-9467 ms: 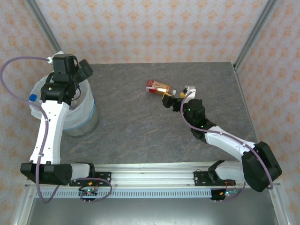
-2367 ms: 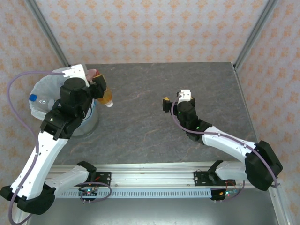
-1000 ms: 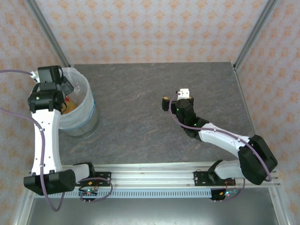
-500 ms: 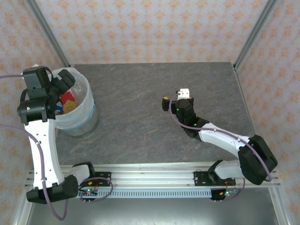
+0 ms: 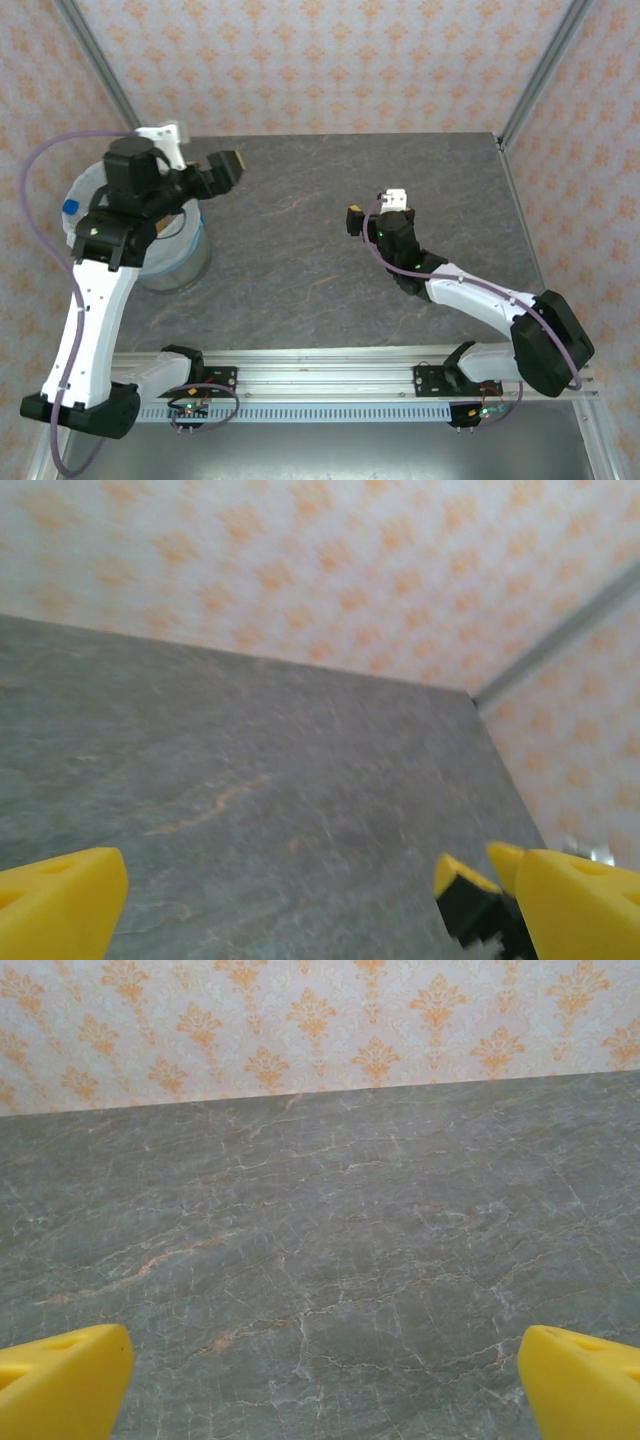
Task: Put the plastic bottles in the bin
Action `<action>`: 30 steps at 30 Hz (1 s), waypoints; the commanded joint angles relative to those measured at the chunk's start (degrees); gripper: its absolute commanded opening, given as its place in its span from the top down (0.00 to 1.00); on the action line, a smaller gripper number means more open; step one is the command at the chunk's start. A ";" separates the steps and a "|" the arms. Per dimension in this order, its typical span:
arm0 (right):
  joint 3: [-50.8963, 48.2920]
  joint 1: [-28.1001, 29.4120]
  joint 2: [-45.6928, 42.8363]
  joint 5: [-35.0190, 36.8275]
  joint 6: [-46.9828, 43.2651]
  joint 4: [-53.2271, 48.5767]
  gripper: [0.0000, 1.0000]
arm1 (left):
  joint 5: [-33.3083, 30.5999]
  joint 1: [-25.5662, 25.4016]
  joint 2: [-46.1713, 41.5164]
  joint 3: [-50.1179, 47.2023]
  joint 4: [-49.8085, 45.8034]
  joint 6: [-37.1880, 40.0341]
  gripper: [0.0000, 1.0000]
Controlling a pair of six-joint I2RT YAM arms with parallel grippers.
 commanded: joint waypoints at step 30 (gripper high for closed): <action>-15.13 -32.18 -6.07 -3.88 -10.53 4.19 0.01 | -44.60 -2.36 16.39 -46.84 45.90 21.64 0.00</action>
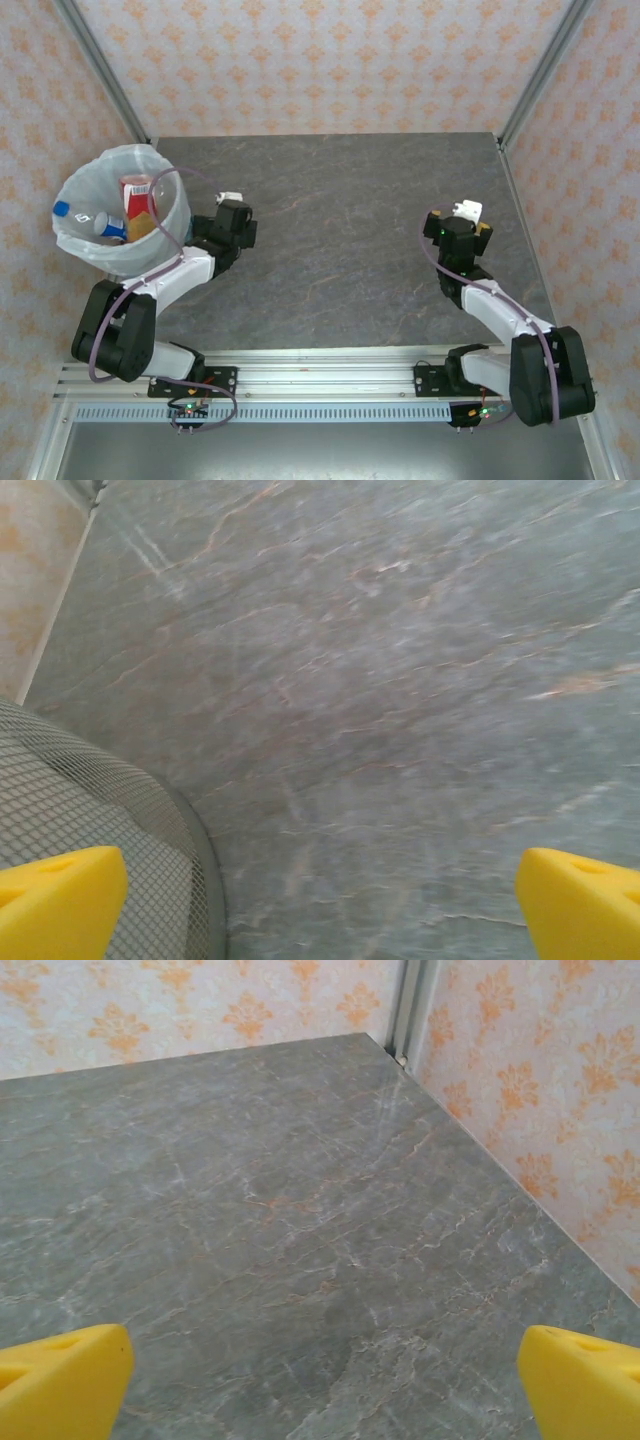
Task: Put the plastic bottles in the bin
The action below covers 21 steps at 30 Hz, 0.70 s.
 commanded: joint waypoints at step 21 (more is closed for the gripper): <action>-1.04 -6.46 13.56 -19.07 -2.85 15.10 0.01 | 7.66 10.93 5.78 -17.89 45.28 1.00 0.00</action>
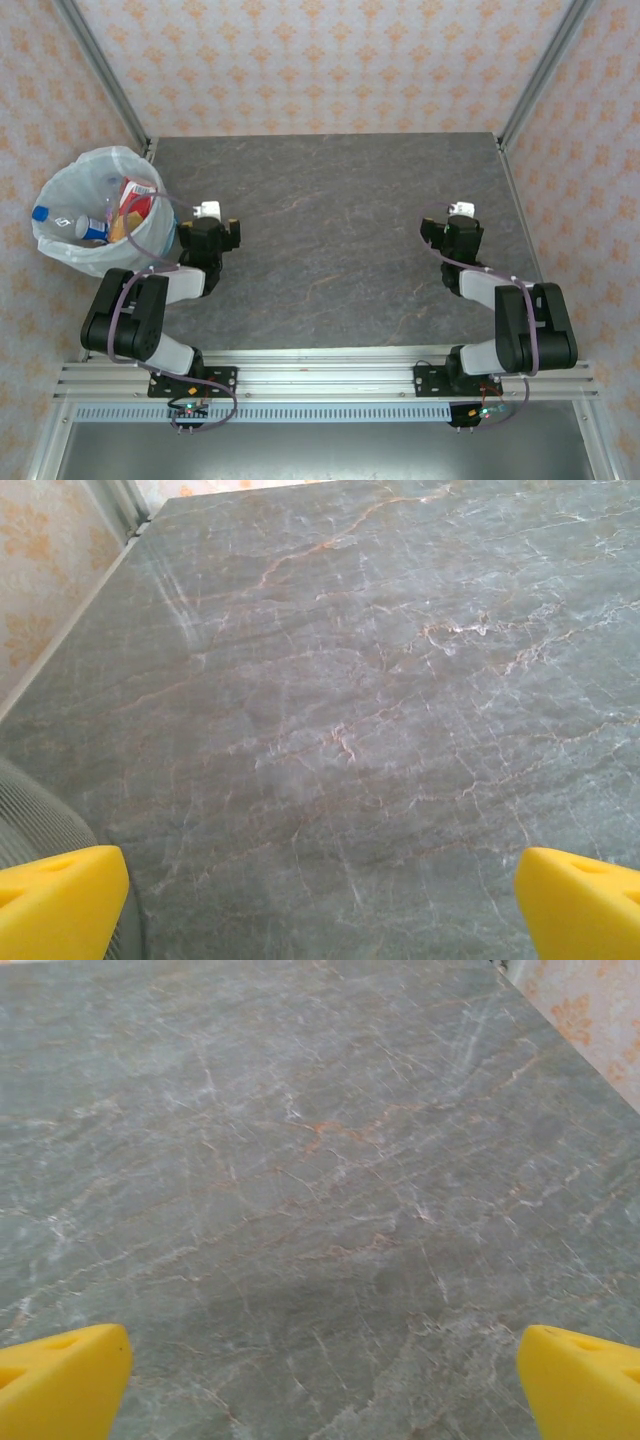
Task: Put the plastic bottles in the bin
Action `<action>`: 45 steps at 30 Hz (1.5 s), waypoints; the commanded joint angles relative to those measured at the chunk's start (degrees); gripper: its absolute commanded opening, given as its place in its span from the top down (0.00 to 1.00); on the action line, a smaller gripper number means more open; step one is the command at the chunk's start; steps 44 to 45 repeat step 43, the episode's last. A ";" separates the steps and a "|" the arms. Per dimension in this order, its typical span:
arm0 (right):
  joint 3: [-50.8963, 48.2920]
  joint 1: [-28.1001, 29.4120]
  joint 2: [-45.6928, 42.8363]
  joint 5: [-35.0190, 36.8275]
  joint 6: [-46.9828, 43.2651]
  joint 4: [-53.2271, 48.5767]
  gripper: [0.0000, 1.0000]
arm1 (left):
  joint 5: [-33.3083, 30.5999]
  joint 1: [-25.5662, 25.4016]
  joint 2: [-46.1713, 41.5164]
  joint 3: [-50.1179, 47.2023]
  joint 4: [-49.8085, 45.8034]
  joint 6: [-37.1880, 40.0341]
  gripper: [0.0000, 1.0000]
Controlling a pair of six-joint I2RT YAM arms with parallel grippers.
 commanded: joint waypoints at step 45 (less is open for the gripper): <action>-3.28 -3.09 7.55 -10.01 2.28 16.98 0.01 | -4.01 1.35 0.07 -1.72 7.76 -3.61 0.00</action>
